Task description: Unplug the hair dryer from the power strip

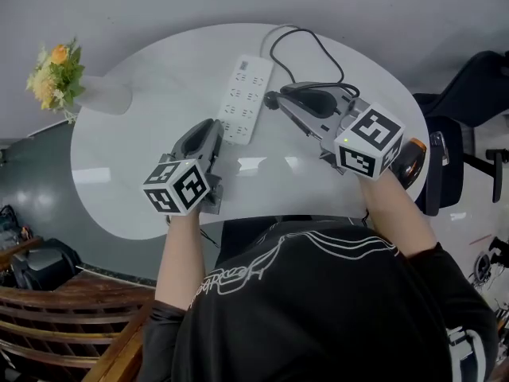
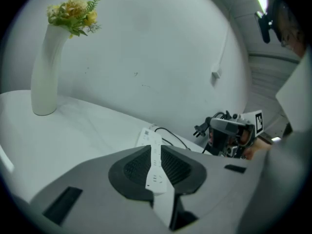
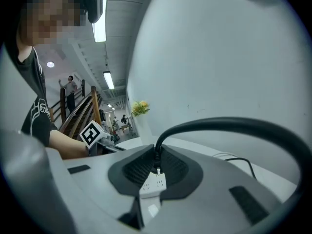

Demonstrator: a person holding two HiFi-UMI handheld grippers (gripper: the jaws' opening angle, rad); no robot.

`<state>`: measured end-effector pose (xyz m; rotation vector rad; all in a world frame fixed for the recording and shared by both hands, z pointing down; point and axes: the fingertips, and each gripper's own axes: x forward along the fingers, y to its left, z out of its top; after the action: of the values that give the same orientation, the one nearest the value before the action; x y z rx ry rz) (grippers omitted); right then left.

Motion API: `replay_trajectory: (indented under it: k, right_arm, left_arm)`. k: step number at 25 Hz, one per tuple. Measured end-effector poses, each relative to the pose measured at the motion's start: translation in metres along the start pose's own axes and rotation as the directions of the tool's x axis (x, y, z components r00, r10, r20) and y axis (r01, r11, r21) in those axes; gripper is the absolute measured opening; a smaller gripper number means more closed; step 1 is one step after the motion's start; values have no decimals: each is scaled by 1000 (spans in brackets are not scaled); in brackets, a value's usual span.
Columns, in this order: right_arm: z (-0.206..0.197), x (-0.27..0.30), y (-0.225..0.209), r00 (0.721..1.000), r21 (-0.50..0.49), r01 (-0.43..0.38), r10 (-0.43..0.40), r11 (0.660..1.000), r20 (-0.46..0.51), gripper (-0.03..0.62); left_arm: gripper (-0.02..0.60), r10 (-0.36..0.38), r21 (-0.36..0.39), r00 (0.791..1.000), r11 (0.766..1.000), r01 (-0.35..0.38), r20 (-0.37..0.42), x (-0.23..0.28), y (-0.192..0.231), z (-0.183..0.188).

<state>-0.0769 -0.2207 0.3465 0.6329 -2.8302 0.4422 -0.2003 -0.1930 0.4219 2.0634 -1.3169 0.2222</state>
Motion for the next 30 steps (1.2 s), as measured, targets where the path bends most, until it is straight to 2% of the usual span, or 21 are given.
replay_trajectory:
  k: [5, 10, 15, 20, 25, 30]
  right_arm:
    - [17, -31, 17, 998, -6, -27, 27, 1000, 51, 25]
    - [31, -63, 46, 994, -18, -55, 57, 998, 98, 26]
    - [47, -93, 77, 984, -48, -97, 103, 994, 144, 26]
    - [63, -127, 108, 972, -101, -132, 149, 986, 182, 26]
    - [77, -146, 128, 963, -115, -151, 173, 982, 206, 26]
    - [79, -152, 131, 963, -102, -153, 171, 983, 208, 26]
  left_arm:
    - [40, -77, 8, 995, 997, 77, 59, -28, -45, 17]
    - [17, -133, 35, 980, 991, 129, 146, -67, -91, 33]
    - [12, -150, 122, 965, 984, 127, 213, -103, -136, 49]
    - [11, -157, 229, 956, 968, 99, 250, -134, -178, 53]
    - [8, -184, 242, 955, 962, 127, 233, -147, -196, 48]
    - [6, -188, 262, 946, 958, 117, 263, -159, -205, 56]
